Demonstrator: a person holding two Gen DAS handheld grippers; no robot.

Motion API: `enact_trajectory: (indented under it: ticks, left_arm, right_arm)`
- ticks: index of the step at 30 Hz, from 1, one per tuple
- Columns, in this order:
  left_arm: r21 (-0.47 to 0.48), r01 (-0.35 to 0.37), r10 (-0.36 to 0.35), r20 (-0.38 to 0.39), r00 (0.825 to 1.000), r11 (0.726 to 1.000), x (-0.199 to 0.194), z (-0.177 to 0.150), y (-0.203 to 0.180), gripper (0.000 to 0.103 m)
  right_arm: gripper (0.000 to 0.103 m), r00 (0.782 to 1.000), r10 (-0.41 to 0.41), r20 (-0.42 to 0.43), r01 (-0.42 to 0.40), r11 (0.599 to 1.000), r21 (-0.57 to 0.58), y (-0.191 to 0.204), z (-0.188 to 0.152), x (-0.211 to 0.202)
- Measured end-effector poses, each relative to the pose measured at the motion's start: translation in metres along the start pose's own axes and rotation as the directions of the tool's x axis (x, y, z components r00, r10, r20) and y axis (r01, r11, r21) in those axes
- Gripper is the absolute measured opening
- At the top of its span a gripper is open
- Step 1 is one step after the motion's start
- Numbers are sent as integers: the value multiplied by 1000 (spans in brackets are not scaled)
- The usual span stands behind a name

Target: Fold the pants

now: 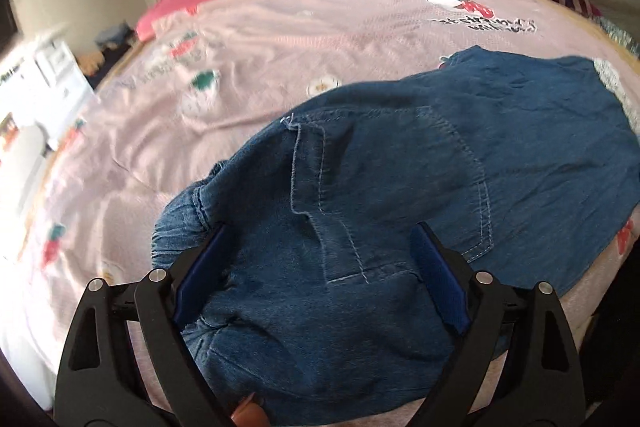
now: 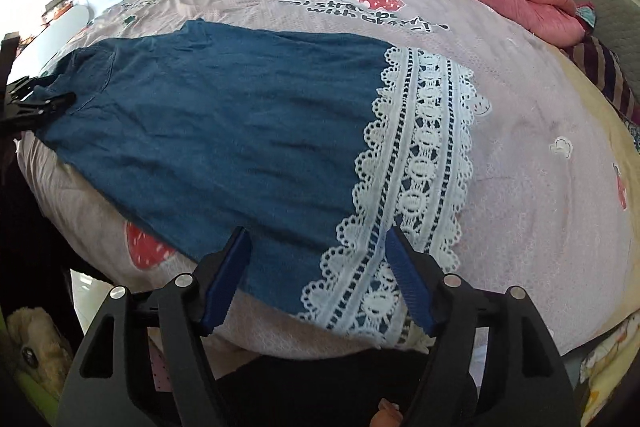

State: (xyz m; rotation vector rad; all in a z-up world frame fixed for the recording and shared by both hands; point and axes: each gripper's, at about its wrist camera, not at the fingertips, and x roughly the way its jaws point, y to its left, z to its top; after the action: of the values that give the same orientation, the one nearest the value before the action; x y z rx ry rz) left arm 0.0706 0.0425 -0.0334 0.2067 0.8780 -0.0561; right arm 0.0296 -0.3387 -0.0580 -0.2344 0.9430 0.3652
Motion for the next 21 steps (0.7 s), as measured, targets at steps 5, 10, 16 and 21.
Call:
enact_trajectory:
  ticks: [5, 10, 16, 21]
  left_arm:
    - [-22, 44, -44, 5, 999, 999, 9, -6, 13, 86]
    - [-23, 63, -63, 18, 998, 998, 12, -8, 15, 87]
    - [-13, 80, -80, 35, 996, 997, -12, -3, 8, 87]
    - [5, 106, -106, 81, 991, 994, -49, 2, -7, 92]
  right_arm:
    - [69, 1000, -2, 4, 2, 1000, -6, 1, -4, 4]
    - [70, 1000, 8, 10, -8, 1000, 14, -2, -3, 5]
    - [79, 996, 86, 27, -88, 993, 81, -8, 5, -10]
    - [81, 979, 160, 128, -182, 968, 174, -24, 9, -36]
